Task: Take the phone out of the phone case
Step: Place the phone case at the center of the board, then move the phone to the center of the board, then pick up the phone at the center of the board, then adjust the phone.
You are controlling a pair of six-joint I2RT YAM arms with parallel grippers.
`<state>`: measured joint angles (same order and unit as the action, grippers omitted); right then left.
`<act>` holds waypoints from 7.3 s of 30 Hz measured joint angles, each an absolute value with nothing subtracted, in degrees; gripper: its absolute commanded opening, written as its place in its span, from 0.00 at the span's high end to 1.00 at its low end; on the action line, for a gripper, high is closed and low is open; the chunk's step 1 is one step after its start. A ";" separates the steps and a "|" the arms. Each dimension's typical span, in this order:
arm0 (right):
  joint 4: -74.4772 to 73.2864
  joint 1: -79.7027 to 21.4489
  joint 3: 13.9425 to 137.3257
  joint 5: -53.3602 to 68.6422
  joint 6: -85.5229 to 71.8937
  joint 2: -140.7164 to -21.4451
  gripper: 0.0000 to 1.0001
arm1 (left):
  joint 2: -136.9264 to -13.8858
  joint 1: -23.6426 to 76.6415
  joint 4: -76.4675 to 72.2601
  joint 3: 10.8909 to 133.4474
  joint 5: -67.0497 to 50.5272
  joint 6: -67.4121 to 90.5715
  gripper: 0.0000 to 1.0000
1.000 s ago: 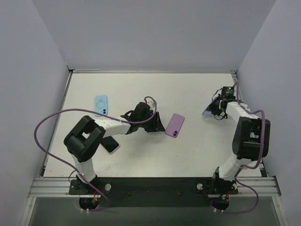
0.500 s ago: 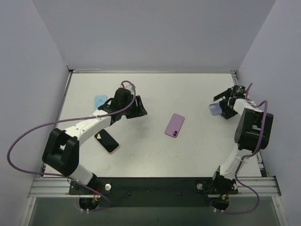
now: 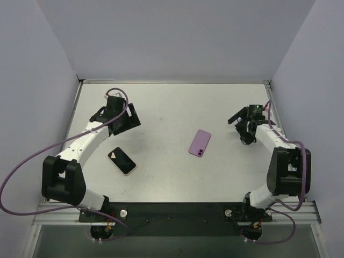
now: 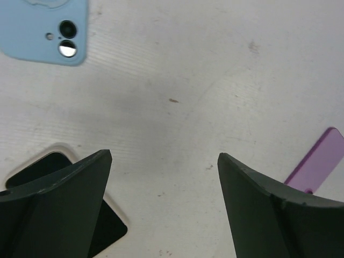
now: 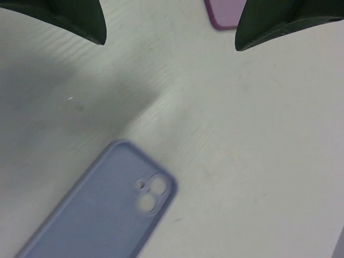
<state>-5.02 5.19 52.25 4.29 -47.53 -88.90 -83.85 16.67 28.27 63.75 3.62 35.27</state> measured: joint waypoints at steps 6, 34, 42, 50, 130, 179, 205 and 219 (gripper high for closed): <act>-4.49 -7.97 49.30 6.46 -46.28 -84.93 0.00 | -86.74 10.63 35.97 66.17 8.49 33.82 0.06; -7.27 -15.86 47.72 8.40 -42.92 -78.46 0.00 | -118.74 3.51 41.54 88.99 11.09 18.17 0.03; -8.19 -15.92 47.72 8.43 -42.94 -78.37 0.00 | -120.33 1.63 41.39 89.71 7.62 17.45 0.03; -9.32 -16.38 47.72 8.47 -42.33 -78.37 0.00 | -122.08 0.97 41.87 92.18 5.87 15.66 0.32; 32.71 -20.53 53.80 48.40 -65.01 -100.38 1.00 | -83.88 13.08 -0.01 52.42 -49.23 51.46 0.11; -11.46 -44.25 69.06 10.02 -27.20 -83.18 0.16 | -90.56 15.79 32.56 73.19 -20.25 55.05 1.00; -13.69 -62.37 80.47 -15.49 -12.91 -98.91 0.45 | -104.40 23.16 64.03 95.88 -3.84 54.96 1.00; -14.33 -63.46 83.68 -20.73 -11.94 -101.93 1.00 | -105.03 23.31 64.62 96.05 -3.07 56.49 0.72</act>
<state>-14.33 -63.46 83.68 -20.73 -11.94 -101.93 -105.03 23.31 64.62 96.05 -3.07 56.49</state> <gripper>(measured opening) 0.104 0.229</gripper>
